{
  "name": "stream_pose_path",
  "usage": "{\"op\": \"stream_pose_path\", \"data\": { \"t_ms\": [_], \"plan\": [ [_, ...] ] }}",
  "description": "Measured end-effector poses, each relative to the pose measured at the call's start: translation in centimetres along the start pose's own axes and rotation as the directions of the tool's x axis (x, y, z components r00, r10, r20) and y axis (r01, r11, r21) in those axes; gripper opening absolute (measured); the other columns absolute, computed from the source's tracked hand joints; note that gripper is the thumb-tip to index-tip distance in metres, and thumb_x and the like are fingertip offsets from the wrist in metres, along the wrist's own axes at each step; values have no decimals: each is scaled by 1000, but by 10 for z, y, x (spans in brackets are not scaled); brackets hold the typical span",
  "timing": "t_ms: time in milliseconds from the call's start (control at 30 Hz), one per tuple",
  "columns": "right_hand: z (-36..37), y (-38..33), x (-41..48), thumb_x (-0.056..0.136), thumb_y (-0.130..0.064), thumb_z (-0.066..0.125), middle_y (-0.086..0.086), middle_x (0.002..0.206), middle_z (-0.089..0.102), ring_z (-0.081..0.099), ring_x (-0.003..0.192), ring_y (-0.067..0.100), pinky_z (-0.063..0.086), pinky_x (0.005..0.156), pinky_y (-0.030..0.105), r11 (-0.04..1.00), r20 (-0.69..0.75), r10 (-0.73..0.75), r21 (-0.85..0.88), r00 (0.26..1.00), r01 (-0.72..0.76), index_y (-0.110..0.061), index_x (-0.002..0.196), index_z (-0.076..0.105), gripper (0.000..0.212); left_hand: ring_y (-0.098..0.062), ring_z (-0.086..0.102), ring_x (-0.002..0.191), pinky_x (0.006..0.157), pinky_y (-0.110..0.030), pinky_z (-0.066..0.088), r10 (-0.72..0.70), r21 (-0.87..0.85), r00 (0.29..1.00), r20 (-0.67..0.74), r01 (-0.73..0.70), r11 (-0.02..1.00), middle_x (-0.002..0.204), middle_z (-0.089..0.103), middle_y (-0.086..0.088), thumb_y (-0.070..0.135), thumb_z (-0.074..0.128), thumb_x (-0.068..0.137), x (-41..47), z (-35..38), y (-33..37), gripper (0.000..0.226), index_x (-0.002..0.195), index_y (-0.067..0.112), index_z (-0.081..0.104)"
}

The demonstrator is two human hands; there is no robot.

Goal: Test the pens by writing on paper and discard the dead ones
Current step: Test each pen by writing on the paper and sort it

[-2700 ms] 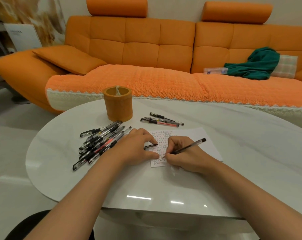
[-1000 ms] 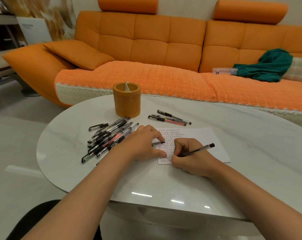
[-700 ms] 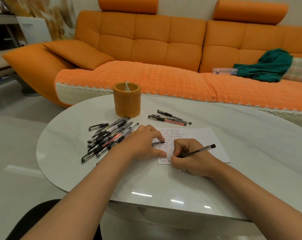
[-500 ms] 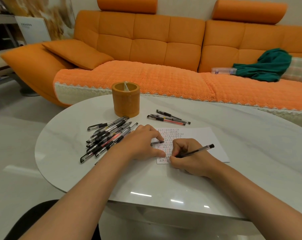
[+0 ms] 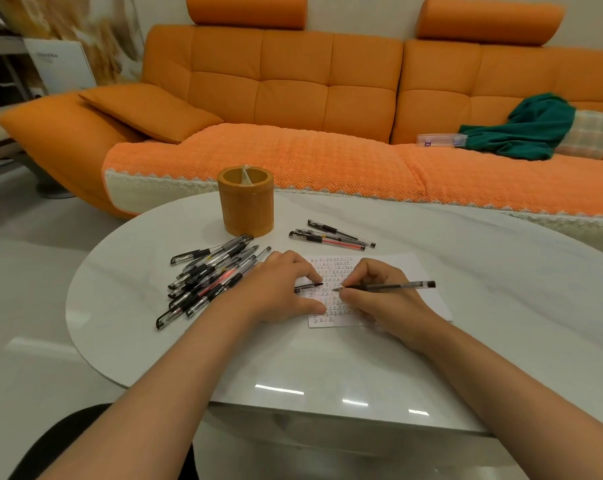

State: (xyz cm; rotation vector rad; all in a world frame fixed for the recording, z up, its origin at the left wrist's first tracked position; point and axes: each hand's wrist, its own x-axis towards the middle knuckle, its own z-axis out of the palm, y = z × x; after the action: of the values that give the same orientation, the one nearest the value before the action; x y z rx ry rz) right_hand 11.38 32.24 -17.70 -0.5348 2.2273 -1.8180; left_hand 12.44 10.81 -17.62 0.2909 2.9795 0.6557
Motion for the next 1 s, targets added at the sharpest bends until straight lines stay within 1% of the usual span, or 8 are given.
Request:
{"op": "stream_pose_path", "data": {
  "t_ms": [133,267,467,533,600,733,867,1000],
  "plan": [
    [-1,-2,2,93,-1,65,10,67,66,56,55,19,44,49,31,999,-44,-8,43,999,10,-18,96,77,22,-6,29,130,109,-39,34,10,15,1000,0,-10,1000,137,40,19,65,68,80,-2,0,-1,52,127,48,55],
    [-9,-8,5,103,-1,46,15,98,72,67,72,27,54,54,34,988,22,-25,152,999,22,-16,125,67,34,-4,30,131,108,-35,35,20,-16,999,-38,-21,1000,139,40,19,58,64,87,-4,1,-2,50,134,46,51],
    [-18,-22,12,104,5,31,19,101,68,65,66,33,58,54,40,939,11,81,335,997,-80,-8,115,71,44,-6,41,116,98,-34,44,-10,79,994,-108,19,997,119,51,17,52,62,89,-5,-7,-3,29,117,43,60],
    [-20,-22,13,103,3,37,13,97,66,59,57,25,50,47,33,973,-4,49,224,999,-47,-12,110,68,35,-5,46,106,91,-32,47,-14,91,993,-116,25,996,109,54,19,50,62,90,-5,-7,-3,21,108,41,64],
    [-21,-19,15,100,-5,52,3,96,69,61,57,20,47,52,31,999,-48,-3,-51,999,1,-22,109,59,21,-4,50,97,85,-31,49,-4,85,991,-133,15,996,102,57,19,45,60,93,-4,-7,-4,14,105,40,66],
    [-21,-11,17,93,-23,68,-20,96,68,64,72,5,50,70,27,803,-51,-130,-592,990,75,-39,109,64,23,2,53,88,78,-25,48,11,13,984,-177,-9,1000,100,61,21,39,54,99,-5,-7,-3,16,107,38,67],
    [-19,-8,15,96,-27,62,-24,106,68,58,89,-2,42,75,17,682,-37,-157,-727,987,81,-41,108,71,21,2,53,89,78,-25,48,22,-15,982,-190,-26,1000,104,62,20,36,52,101,-5,-8,1,18,110,37,67],
    [-17,-11,14,98,-24,58,-21,114,68,57,95,1,47,84,23,629,1,-176,-769,984,113,-38,112,70,23,-2,54,92,83,-30,51,48,-46,978,-203,-58,997,104,62,19,34,54,100,-3,-8,4,19,111,34,69]
  ]
}}
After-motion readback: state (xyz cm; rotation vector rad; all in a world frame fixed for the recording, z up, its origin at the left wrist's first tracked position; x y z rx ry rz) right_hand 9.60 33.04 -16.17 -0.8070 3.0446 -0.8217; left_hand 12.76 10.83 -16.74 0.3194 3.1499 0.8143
